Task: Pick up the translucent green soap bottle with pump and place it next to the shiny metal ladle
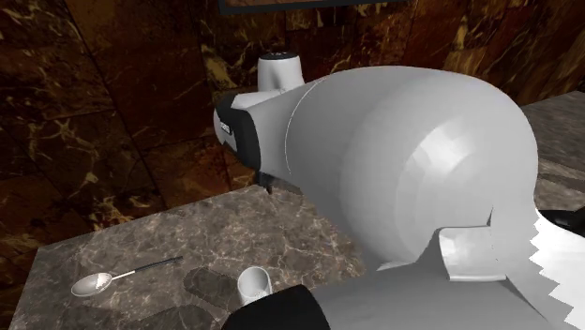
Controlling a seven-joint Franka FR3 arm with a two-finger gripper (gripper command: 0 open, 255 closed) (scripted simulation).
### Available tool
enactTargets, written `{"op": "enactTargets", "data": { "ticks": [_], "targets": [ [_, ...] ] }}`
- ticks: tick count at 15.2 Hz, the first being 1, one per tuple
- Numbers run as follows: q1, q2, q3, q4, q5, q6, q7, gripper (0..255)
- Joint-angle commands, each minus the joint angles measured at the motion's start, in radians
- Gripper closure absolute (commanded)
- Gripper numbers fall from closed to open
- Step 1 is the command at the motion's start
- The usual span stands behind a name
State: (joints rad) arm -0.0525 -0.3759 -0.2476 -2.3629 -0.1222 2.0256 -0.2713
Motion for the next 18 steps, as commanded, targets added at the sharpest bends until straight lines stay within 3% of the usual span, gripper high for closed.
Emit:
{"op": "enactTargets", "data": {
  "ticks": [1,10,18],
  "targets": [
    [-0.004,0.067,-0.022,0.026,0.002,0.057,-0.022,0],
    [-0.024,0.389,-0.096,0.225,0.087,0.237,-0.144,0],
    [-0.091,0.684,-0.103,0.489,0.217,0.307,-0.26,0]
  ]
}}
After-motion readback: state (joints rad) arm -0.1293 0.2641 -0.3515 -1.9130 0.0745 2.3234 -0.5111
